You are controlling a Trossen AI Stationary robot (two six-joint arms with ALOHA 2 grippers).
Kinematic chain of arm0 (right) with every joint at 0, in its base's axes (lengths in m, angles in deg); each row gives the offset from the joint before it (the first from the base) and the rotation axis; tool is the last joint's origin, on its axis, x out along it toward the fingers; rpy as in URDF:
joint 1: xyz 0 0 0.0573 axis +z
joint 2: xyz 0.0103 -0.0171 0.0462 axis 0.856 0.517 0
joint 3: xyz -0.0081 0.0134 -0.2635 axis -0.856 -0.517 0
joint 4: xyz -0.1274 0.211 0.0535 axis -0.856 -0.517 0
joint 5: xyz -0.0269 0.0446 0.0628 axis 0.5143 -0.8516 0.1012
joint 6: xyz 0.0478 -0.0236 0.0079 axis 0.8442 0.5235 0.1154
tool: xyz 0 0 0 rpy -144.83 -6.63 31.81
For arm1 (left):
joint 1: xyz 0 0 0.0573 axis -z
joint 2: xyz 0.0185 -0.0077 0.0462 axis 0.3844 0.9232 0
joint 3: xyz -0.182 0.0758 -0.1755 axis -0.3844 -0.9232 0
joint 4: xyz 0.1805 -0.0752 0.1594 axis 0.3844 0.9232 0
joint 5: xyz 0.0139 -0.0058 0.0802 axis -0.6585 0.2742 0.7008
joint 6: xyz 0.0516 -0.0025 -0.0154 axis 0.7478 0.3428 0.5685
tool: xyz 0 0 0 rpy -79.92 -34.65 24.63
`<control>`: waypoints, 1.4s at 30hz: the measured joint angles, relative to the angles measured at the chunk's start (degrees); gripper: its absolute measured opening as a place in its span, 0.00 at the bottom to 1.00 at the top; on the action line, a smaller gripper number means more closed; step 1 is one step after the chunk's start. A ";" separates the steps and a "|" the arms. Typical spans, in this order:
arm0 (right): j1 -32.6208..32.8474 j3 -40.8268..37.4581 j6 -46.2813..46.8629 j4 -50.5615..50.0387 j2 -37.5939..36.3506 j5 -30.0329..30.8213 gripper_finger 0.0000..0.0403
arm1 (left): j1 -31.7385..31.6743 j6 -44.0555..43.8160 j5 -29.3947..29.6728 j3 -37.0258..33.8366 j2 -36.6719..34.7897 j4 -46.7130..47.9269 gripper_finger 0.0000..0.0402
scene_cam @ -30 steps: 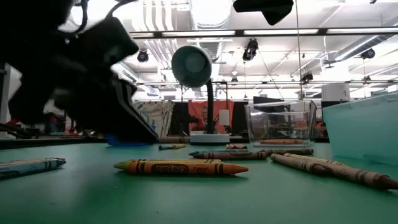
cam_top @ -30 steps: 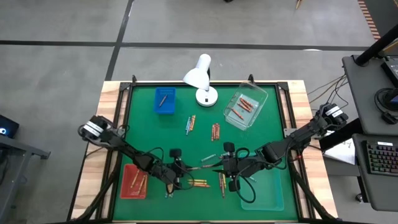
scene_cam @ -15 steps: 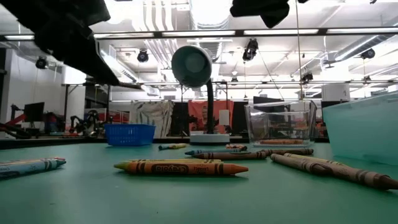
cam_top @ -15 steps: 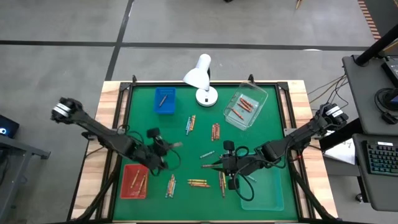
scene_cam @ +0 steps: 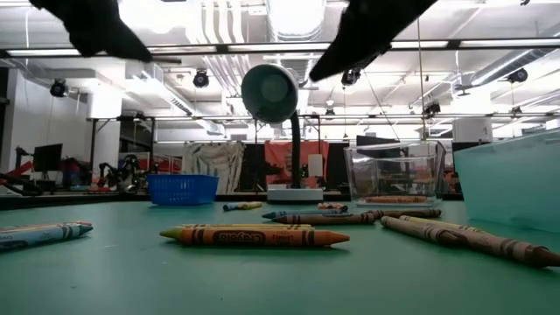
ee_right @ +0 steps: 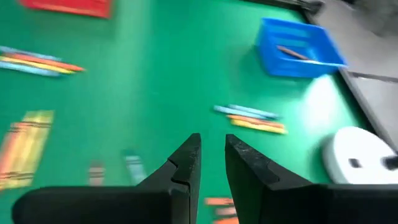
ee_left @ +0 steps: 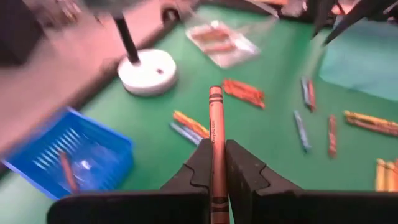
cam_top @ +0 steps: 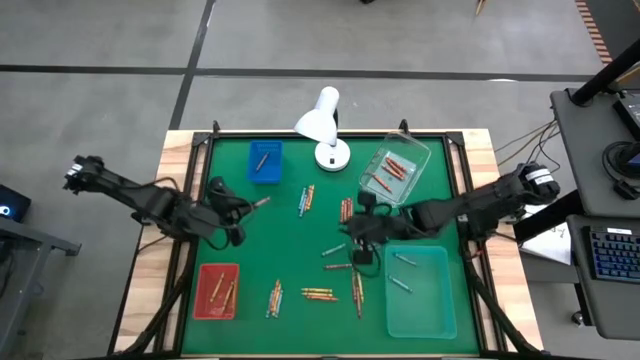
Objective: Sort crayons
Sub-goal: Put the brown crayon into the blue bin
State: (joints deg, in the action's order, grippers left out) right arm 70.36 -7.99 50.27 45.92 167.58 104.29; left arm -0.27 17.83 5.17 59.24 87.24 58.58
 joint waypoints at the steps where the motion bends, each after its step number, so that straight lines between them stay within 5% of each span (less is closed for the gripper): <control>1: -1.44 0.00 -0.89 -0.01 0.00 -0.03 0.16 | -0.39 2.05 0.96 0.45 -0.71 0.06 0.00; 6: -8.74 0.37 -2.80 -0.05 -0.02 -0.45 0.16 | -7.02 9.45 0.69 0.44 -3.76 1.39 0.00; 15: -16.30 4.22 -0.74 -1.18 -0.09 -5.32 0.16 | -27.51 4.54 -3.63 -3.41 -1.76 -0.57 0.00; 25: -15.49 6.84 7.48 -6.63 -0.22 -6.64 0.16 | -45.77 14.43 -20.97 -5.84 12.73 -10.72 0.00; 31: -14.08 8.72 14.53 -16.25 -0.24 -6.56 0.16 | -53.66 16.41 -21.45 -3.02 21.80 -11.75 0.00; 42: -13.23 8.70 14.70 -18.23 -0.24 -6.59 0.16 | -57.71 21.87 -21.51 4.42 37.18 -13.13 0.00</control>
State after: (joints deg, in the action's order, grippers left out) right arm 57.13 0.71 64.96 27.69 167.34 97.71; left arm -57.98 39.69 -16.34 63.67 124.42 45.45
